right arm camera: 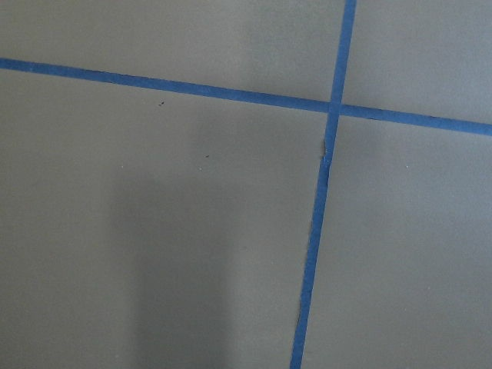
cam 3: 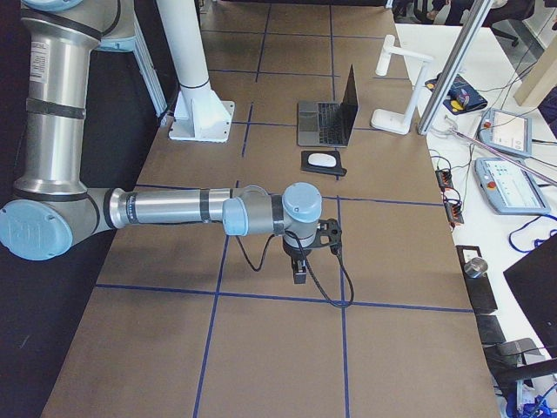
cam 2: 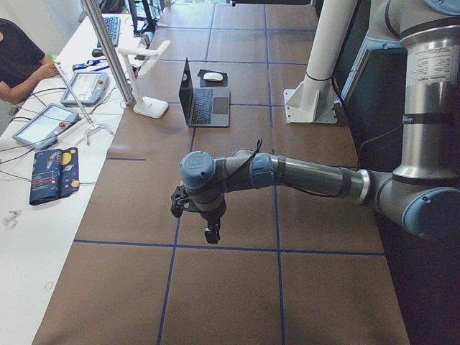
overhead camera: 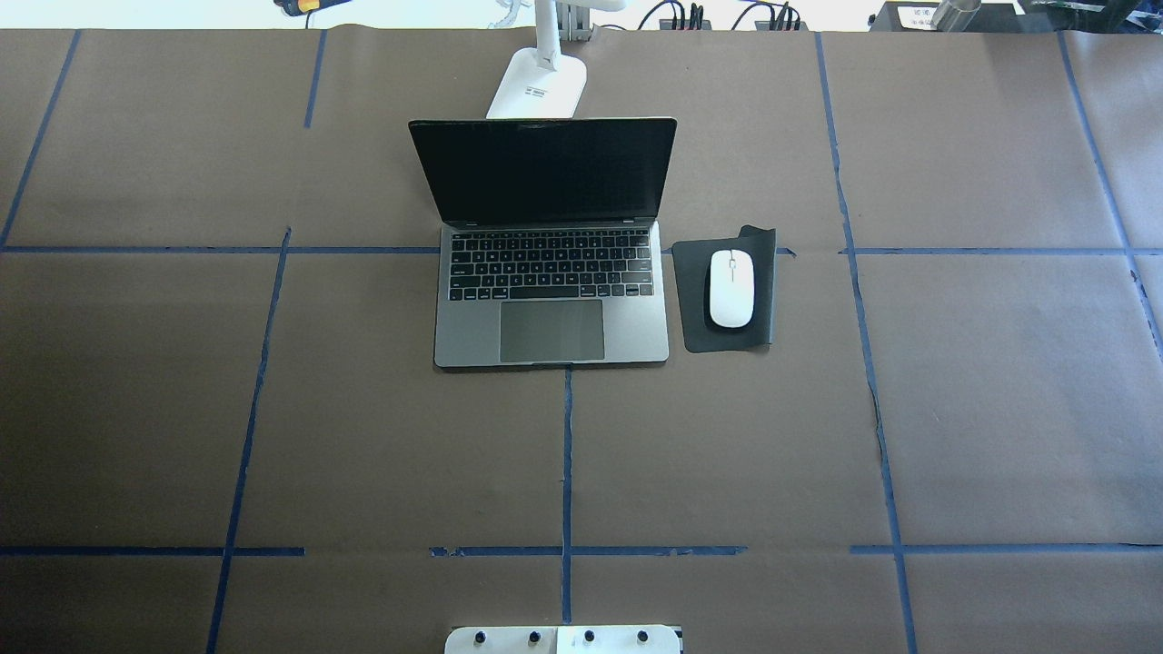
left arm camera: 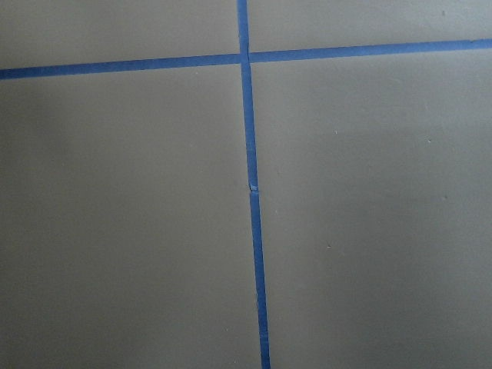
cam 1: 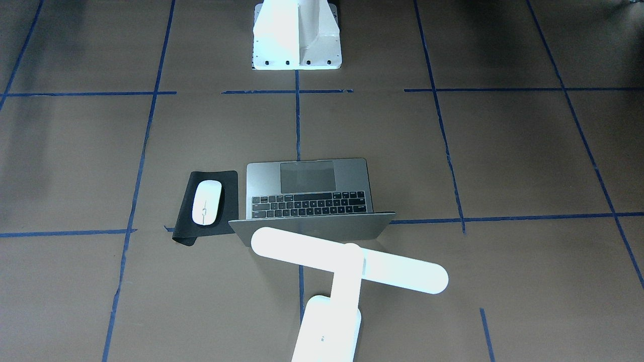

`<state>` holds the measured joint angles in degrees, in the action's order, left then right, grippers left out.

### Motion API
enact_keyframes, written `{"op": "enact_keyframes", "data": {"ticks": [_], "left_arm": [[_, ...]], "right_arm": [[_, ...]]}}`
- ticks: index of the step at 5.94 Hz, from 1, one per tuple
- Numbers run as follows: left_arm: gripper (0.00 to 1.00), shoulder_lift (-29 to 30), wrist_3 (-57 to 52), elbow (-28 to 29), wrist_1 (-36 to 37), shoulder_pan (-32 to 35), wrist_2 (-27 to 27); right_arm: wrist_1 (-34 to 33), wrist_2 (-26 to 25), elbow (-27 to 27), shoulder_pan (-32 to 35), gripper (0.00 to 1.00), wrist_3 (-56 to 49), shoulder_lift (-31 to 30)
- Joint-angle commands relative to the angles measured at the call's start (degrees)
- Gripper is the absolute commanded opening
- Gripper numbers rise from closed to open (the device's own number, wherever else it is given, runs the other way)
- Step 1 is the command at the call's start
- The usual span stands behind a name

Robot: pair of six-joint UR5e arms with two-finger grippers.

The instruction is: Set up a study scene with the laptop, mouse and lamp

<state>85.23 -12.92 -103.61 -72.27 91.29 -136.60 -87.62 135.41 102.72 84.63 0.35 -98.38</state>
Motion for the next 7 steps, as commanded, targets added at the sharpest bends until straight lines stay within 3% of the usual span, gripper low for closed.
{"op": "enact_keyframes", "data": {"ticks": [1, 2, 3, 7], "left_arm": [[1.00, -3.64, -5.32, 2.34, -3.21, 0.03, -0.07], [1.00, -3.58, -5.97, 3.75, -3.40, 0.11, -0.68], [1.00, -3.32, 4.38, 2.72, -3.57, 0.11, -0.60], [1.00, -3.93, 1.14, 1.40, -9.47, 0.12, -0.42]], "right_arm": [[0.00, -0.23, 0.03, -1.03, 1.00, -0.09, 1.16], [0.08, -0.15, -0.06, -1.13, 1.00, -0.09, 1.26], [0.17, 0.03, -0.84, -1.30, 1.00, 0.00, 1.87], [0.35, 0.21, -2.16, -1.48, 1.00, 0.26, 1.96]]}}
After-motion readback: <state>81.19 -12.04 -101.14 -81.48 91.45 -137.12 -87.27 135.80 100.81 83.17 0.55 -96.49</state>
